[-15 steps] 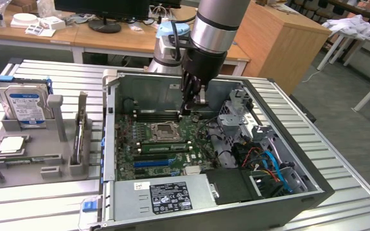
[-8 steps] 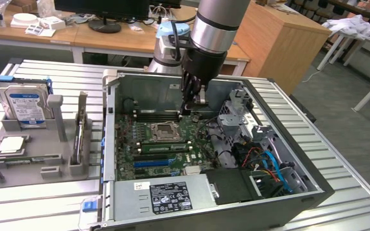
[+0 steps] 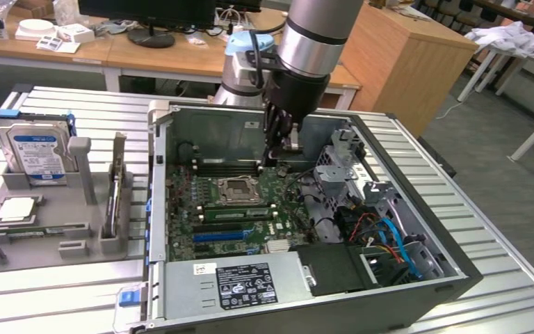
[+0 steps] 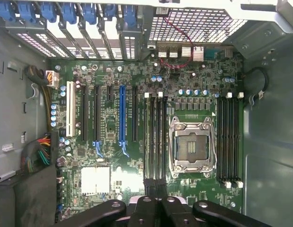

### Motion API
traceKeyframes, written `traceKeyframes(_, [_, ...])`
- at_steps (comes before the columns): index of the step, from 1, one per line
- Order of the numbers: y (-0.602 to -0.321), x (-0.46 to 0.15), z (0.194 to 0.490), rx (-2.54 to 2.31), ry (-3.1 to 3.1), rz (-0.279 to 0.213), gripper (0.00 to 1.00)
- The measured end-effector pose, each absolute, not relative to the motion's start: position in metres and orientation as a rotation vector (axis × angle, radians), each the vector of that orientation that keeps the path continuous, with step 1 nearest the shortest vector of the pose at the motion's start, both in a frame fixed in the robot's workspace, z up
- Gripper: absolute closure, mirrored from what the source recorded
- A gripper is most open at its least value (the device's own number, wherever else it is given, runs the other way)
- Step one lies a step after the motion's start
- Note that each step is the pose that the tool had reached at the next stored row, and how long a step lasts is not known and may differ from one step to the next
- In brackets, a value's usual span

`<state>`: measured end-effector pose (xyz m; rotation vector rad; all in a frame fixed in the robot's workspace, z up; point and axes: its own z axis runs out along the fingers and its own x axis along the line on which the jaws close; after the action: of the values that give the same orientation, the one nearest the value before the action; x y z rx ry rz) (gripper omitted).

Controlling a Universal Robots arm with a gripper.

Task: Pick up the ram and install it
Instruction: 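Press down the ram until it locks into place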

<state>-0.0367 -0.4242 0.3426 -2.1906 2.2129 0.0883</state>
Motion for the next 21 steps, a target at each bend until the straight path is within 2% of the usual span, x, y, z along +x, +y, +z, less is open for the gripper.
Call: traceKeyframes(21, [-0.424, -0.009, 0.343, -2.191, 2.213, 0.088, 0.89])
